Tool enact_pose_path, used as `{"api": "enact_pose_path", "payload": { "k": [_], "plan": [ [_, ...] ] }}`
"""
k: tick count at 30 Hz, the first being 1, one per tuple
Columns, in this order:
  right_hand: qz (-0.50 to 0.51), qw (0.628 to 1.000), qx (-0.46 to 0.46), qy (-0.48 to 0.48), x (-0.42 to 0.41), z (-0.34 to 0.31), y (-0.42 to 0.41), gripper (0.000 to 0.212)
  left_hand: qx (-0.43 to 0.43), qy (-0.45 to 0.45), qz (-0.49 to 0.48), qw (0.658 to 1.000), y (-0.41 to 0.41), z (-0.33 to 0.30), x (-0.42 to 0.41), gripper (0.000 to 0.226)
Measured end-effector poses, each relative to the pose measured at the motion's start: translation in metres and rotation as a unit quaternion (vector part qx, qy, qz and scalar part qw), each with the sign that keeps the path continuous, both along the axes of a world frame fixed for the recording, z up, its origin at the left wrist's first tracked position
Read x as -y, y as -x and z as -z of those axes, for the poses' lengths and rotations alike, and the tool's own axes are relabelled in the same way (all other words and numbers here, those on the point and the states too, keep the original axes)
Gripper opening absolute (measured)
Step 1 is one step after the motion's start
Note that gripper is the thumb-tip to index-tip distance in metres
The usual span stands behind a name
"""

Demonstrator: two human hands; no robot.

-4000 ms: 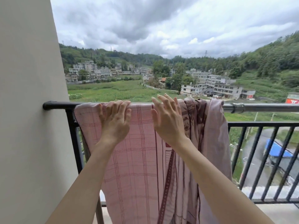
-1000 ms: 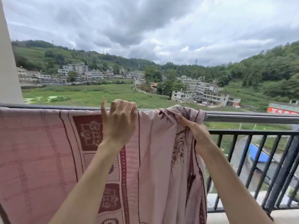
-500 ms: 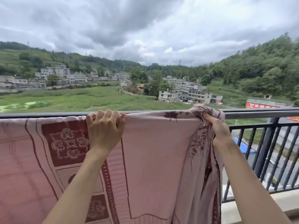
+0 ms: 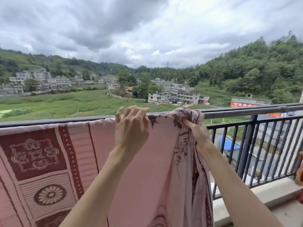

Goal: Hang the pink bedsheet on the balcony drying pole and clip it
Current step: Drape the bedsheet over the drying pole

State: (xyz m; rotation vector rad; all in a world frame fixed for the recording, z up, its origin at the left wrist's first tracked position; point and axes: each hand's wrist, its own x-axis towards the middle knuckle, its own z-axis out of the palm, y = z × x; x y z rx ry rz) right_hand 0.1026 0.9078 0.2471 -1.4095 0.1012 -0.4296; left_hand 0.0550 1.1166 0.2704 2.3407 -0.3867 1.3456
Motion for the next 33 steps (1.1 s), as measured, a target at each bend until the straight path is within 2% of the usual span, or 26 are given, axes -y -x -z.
{"api": "enact_pose_path", "payload": {
  "k": [4, 8, 11, 14, 18, 22, 25, 27, 29, 30, 31, 33],
  "plan": [
    [-0.067, 0.998, -0.012, 0.002, 0.013, 0.002, -0.004, 0.026, -0.057, 0.016, 0.062, 0.996, -0.019, -0.001, 0.05, 0.033],
    [-0.152, 0.988, -0.009, 0.005, 0.027, 0.004, -0.011, 0.028, -0.058, -0.026, -0.063, 0.996, -0.041, 0.019, 0.076, 0.034],
    [-0.197, 0.98, 0.002, 0.012, 0.043, 0.003, -0.018, 0.022, -0.037, 0.005, -0.123, 0.992, -0.047, 0.024, 0.086, 0.039],
    [-0.193, 0.981, 0.017, -0.005, 0.065, -0.001, -0.023, 0.015, -0.028, 0.024, -0.135, 0.99, -0.048, 0.023, 0.088, 0.037],
    [-0.191, 0.979, 0.017, -0.064, 0.106, -0.013, -0.032, 0.025, -0.034, 0.002, -0.167, 0.985, -0.044, 0.023, 0.086, 0.032],
    [-0.198, 0.974, 0.061, -0.09, 0.123, -0.012, -0.038, 0.003, -0.046, 0.008, -0.184, 0.982, -0.045, 0.021, 0.092, 0.042],
    [-0.162, 0.968, 0.099, -0.165, 0.136, -0.007, -0.043, 0.013, -0.039, 0.007, -0.18, 0.983, -0.043, 0.022, 0.088, 0.041],
    [-0.137, 0.971, 0.11, -0.165, 0.154, -0.009, -0.042, 0.015, -0.028, 0.004, -0.176, 0.984, -0.042, 0.023, 0.085, 0.037],
    [-0.111, 0.973, 0.117, -0.167, 0.176, -0.01, -0.046, 0.044, -0.022, 0.011, -0.175, 0.984, -0.043, 0.023, 0.088, 0.034],
    [-0.101, 0.974, 0.124, -0.16, 0.182, -0.009, -0.046, 0.05, -0.023, 0.02, -0.176, 0.984, -0.044, 0.022, 0.091, 0.032],
    [-0.098, 0.975, 0.133, -0.152, 0.187, -0.006, -0.048, 0.047, -0.028, 0.032, -0.178, 0.983, -0.045, 0.021, 0.095, 0.031],
    [-0.11, 0.975, 0.13, -0.142, 0.19, 0.004, -0.051, 0.022, -0.044, 0.06, -0.178, 0.981, -0.045, 0.018, 0.099, 0.033]
  ]
}}
